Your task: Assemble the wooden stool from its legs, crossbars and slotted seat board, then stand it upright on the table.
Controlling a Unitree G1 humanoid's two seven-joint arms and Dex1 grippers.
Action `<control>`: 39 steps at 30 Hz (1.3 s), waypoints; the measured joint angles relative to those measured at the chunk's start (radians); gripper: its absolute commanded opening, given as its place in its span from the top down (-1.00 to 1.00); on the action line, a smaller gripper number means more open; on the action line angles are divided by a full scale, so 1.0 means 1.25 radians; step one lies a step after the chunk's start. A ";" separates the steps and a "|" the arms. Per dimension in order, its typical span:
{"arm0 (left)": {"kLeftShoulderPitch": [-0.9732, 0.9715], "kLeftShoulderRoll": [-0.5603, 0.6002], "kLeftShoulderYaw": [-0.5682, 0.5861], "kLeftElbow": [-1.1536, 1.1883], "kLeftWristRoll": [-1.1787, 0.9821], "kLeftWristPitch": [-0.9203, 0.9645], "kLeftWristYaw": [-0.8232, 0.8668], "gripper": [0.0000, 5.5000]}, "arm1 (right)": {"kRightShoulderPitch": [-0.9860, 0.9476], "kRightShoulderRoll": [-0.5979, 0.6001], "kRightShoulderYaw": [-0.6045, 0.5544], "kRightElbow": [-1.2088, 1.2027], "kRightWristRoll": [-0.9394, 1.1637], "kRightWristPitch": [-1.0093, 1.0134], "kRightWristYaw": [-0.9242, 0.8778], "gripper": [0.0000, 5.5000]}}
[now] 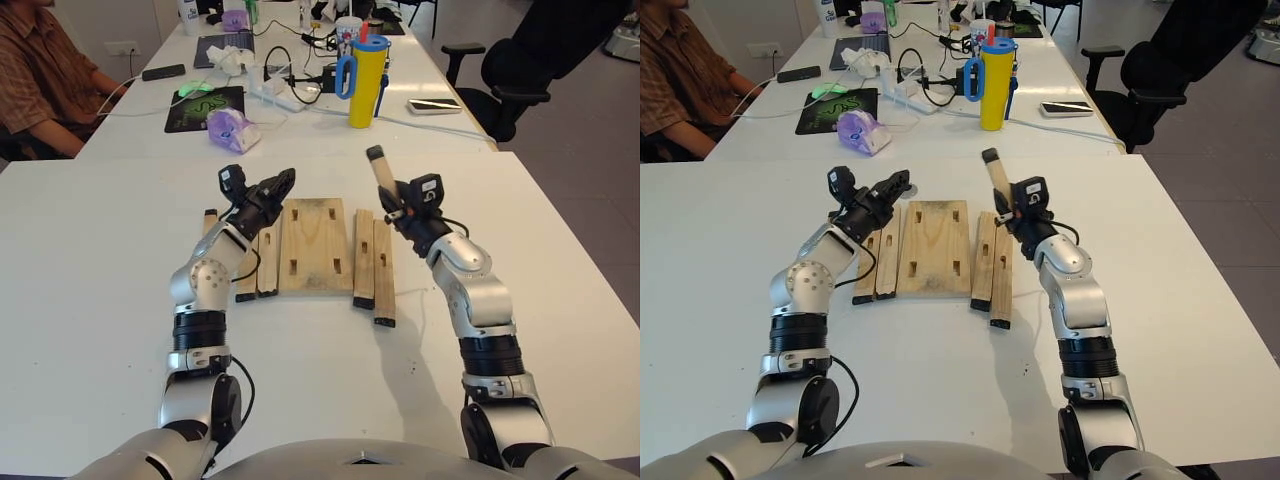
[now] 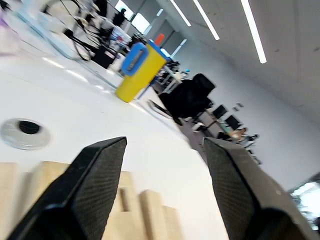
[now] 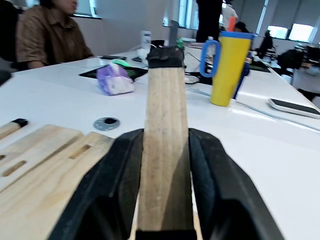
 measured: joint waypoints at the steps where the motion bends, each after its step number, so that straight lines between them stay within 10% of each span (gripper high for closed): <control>1: -0.005 0.002 -0.007 -0.014 -0.012 0.016 -0.013 -0.03 | 0.000 0.001 0.008 0.000 0.015 -0.012 0.026 0.53; 21: -0.048 -0.002 0.047 -0.029 -0.258 0.205 0.007 -0.03 | 0.067 0.016 0.059 -0.080 0.068 -0.140 0.116 0.53; 39: -0.052 0.032 0.016 -0.025 -0.256 0.219 -0.008 0.82 | 0.094 0.012 0.072 -0.108 0.063 -0.156 0.119 0.53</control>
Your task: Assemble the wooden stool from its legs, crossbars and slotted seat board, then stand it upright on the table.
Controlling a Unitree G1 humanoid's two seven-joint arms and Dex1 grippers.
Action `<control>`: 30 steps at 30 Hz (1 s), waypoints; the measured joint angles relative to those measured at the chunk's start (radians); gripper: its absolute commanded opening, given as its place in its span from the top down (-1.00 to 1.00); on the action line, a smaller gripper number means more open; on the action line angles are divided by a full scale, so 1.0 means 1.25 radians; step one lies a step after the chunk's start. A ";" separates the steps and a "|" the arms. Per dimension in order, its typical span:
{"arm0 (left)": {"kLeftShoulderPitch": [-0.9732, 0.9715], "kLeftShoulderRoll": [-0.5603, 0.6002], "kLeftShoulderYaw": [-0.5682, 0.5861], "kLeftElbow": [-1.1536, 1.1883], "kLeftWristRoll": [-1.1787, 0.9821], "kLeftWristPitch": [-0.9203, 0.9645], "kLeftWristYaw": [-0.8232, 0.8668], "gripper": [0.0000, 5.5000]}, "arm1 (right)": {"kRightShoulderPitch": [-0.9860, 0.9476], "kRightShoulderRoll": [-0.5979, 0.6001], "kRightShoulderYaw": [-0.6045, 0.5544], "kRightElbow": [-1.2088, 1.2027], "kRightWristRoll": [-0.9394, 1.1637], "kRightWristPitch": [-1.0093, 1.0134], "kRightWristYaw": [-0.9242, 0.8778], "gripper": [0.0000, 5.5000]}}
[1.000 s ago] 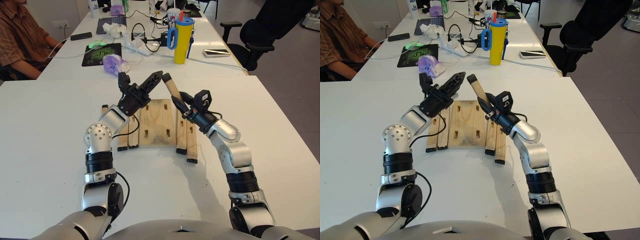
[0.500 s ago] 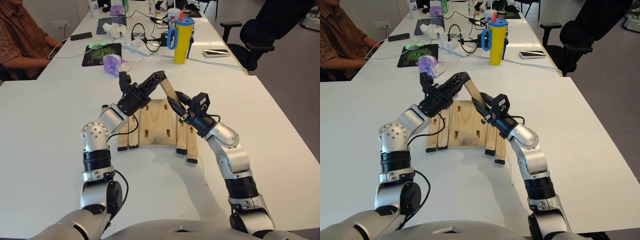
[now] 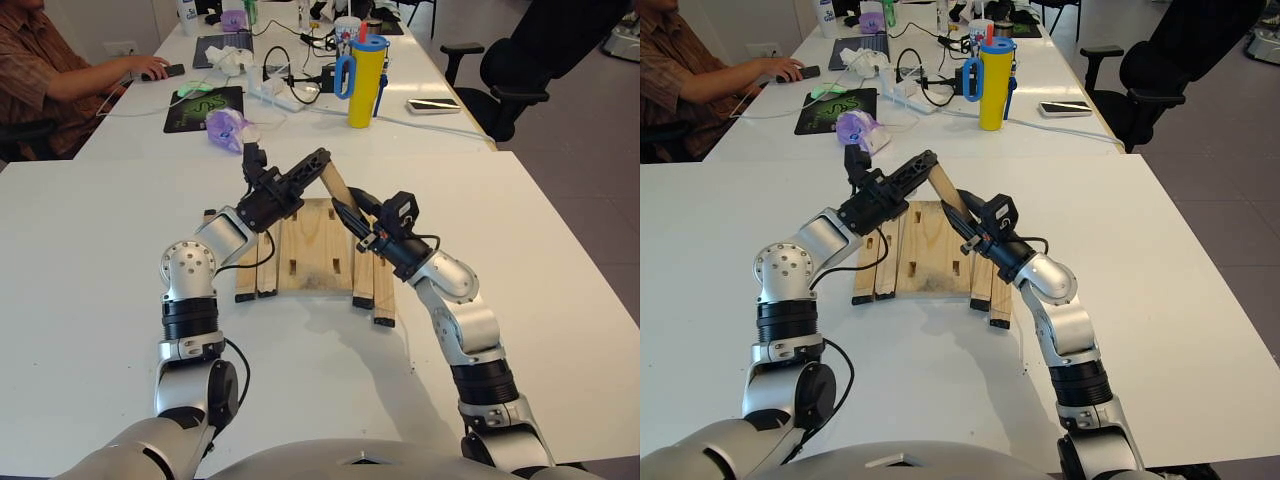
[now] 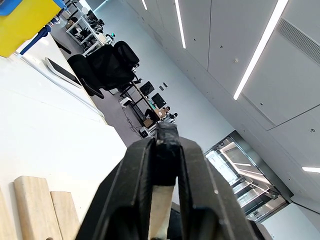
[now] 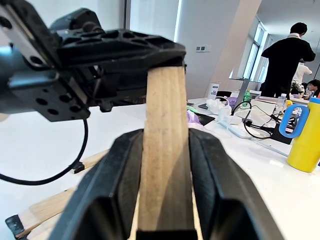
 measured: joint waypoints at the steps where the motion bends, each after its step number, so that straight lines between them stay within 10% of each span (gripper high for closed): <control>1: 0.000 0.000 0.000 0.000 0.000 0.000 0.000 0.82 | 0.000 0.000 0.000 0.000 0.000 0.000 0.000 0.53; 7: 0.000 0.000 -0.002 0.000 0.002 -0.003 0.000 0.82 | -0.002 -0.001 -0.004 -0.001 0.010 0.012 0.005 0.53; 18: 0.013 0.003 -0.014 -0.102 0.116 -0.126 0.056 0.83 | 0.013 -0.058 0.057 0.058 -0.083 0.044 0.009 -0.15; 30: 0.213 -0.010 -0.007 -0.224 0.415 -0.352 0.295 0.83 | -0.024 -0.070 -0.018 0.136 -0.111 0.112 -0.088 -0.17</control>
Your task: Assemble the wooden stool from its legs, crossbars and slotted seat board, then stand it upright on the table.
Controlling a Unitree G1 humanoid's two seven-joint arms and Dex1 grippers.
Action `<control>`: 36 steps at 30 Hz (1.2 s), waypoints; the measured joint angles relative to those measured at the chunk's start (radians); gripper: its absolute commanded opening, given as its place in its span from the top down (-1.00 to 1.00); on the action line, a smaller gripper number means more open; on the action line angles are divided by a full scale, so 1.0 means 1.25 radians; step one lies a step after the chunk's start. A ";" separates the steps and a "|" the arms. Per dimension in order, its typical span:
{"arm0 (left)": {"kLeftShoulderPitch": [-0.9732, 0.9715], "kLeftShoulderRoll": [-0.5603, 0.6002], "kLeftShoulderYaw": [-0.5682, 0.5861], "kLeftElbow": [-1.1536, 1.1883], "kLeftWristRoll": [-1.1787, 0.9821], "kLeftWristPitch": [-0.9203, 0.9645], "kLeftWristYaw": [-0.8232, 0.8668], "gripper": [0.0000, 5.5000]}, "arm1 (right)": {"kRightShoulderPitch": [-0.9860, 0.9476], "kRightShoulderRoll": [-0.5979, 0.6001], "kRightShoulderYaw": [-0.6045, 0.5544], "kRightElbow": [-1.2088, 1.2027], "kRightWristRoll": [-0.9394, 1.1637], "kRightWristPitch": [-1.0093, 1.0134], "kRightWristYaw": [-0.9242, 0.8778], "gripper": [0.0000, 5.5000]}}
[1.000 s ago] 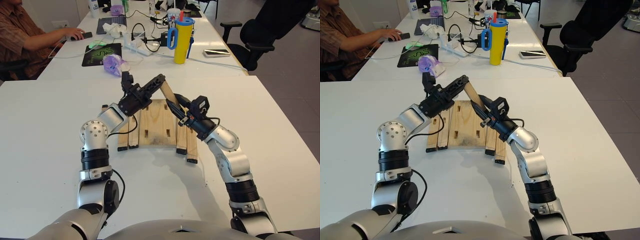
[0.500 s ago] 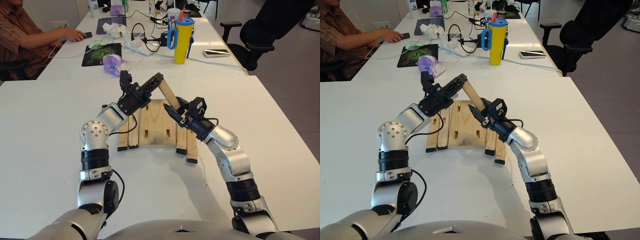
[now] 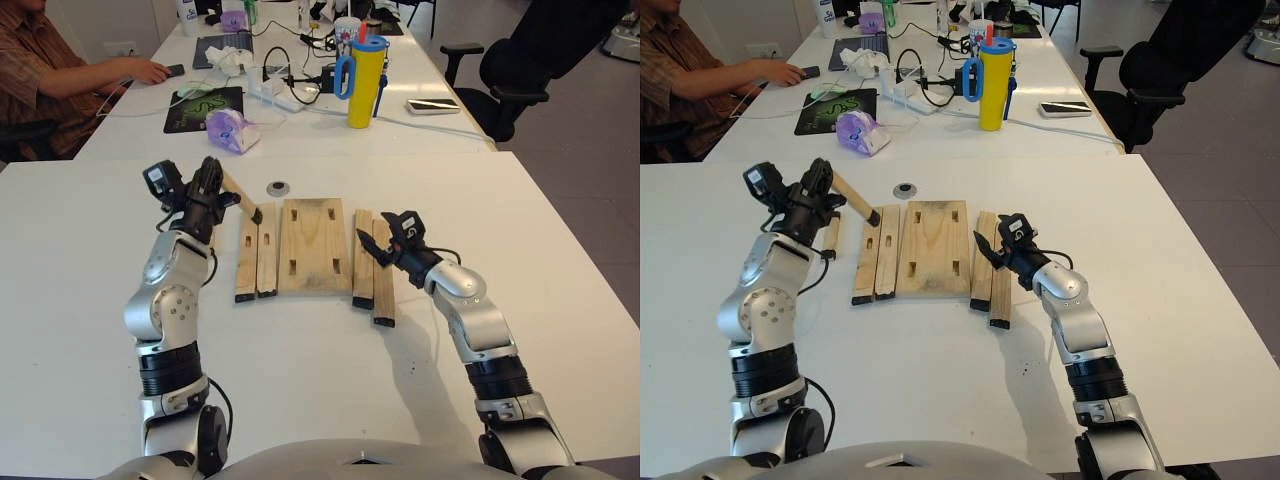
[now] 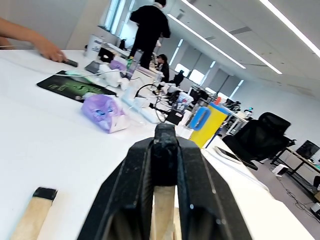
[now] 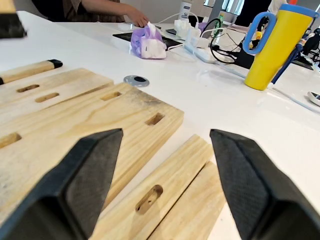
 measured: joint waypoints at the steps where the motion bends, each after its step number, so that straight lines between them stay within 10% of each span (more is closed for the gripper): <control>1: 0.000 -0.007 0.000 0.018 0.006 -0.014 0.002 0.83 | -0.006 0.003 0.000 0.004 0.000 0.000 -0.002 -0.17; 36: -0.031 -0.062 -0.001 0.257 0.065 -0.189 -0.002 0.83 | -0.061 0.028 0.036 0.046 -0.004 0.006 0.007 -0.17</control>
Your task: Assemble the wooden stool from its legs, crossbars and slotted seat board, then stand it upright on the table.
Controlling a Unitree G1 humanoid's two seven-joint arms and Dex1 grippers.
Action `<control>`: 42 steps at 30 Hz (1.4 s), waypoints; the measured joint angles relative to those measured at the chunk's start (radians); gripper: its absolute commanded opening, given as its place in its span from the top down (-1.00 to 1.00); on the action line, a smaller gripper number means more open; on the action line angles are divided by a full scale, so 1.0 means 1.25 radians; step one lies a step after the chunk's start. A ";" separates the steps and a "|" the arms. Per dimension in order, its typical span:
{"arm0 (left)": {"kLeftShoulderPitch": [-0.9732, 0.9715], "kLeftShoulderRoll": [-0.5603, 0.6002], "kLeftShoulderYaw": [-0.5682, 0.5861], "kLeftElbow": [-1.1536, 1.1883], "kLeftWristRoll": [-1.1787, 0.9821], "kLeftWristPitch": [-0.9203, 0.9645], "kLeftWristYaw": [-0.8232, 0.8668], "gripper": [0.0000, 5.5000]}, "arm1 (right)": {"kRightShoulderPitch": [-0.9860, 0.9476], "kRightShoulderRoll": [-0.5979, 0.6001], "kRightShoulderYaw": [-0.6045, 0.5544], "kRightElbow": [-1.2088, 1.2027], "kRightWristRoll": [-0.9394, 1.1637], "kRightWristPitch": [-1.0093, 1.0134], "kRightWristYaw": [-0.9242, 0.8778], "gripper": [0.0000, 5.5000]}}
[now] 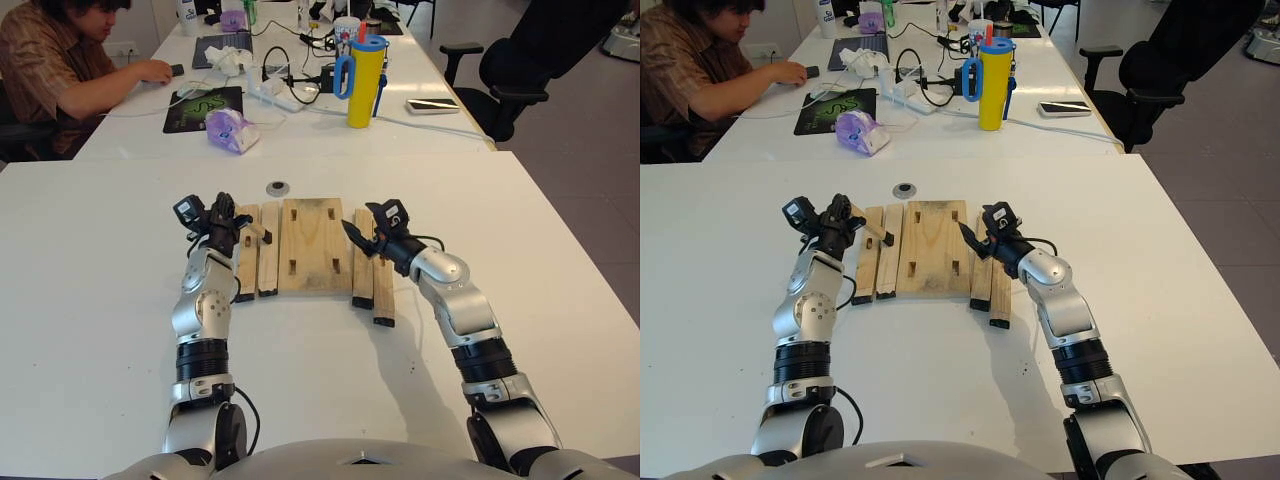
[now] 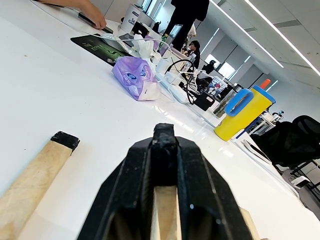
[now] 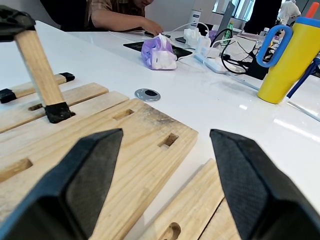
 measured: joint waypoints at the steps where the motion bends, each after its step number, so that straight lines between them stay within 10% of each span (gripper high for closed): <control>1: 0.000 0.000 -0.002 0.002 0.007 -0.003 0.004 0.83 | 0.000 0.001 0.001 0.000 0.000 0.001 0.000 -0.17; 42: 0.120 0.048 -0.258 0.020 0.368 -0.246 0.011 0.83 | 0.051 -0.004 0.069 -0.099 -0.052 0.056 0.018 -0.17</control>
